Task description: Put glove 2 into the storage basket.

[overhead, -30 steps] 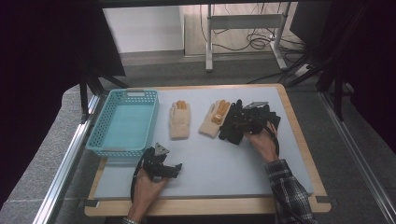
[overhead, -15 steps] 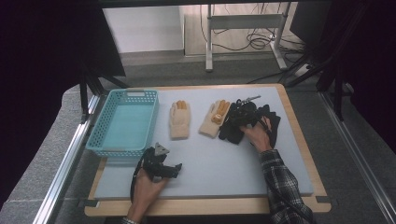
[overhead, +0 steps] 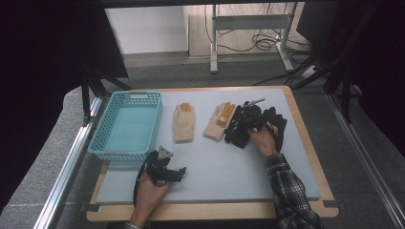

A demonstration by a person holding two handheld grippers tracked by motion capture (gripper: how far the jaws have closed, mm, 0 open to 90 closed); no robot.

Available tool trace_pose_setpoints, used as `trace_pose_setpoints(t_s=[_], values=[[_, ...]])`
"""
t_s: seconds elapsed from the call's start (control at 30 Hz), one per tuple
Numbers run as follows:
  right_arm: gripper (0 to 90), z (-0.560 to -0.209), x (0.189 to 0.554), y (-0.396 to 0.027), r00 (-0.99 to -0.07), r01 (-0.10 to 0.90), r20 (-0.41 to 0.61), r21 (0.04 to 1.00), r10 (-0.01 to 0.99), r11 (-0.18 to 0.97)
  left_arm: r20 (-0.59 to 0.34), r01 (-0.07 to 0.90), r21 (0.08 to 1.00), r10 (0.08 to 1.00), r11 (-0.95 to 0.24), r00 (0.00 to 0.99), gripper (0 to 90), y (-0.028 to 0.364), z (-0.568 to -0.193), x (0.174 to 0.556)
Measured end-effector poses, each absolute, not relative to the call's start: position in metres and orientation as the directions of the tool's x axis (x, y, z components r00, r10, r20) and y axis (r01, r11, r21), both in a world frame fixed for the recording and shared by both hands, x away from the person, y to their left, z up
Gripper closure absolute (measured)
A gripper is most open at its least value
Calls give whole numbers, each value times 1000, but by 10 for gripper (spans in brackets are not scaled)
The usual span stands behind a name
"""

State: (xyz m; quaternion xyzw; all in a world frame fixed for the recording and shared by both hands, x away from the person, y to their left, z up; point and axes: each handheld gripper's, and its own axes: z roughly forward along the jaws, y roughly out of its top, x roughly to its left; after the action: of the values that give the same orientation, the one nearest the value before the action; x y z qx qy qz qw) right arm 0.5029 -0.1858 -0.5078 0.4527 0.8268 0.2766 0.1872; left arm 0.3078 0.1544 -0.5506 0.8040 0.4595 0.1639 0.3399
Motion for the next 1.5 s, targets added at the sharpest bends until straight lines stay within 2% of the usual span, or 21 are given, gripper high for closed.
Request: trace_pose_setpoints(t_s=[0.07,0.43,0.8,1.0,1.33,1.4,1.5], values=[[813,-502,498,-195,-525,648,3,650,851,398,-49,627,697,850,-347,524,34,154,-551,308],[811,-468,465,-198,-594,578,43,718,803,389,-49,628,697,850,-346,524,34,154,-551,308],[808,-446,400,-182,-696,500,46,747,716,438,-49,627,699,851,-344,522,34,154,-551,308],[806,-454,358,-176,-724,496,79,751,685,437,-52,627,702,853,-338,519,34,154,-551,308],[794,-498,332,-163,-739,507,76,717,670,478,-52,628,701,853,-339,519,35,154,-551,307],[760,-508,332,-163,-740,517,85,707,667,483,-52,627,701,853,-339,519,35,154,-551,307],[664,-512,331,-164,-750,513,90,706,656,489,-52,627,701,853,-338,519,35,154,-551,307]])
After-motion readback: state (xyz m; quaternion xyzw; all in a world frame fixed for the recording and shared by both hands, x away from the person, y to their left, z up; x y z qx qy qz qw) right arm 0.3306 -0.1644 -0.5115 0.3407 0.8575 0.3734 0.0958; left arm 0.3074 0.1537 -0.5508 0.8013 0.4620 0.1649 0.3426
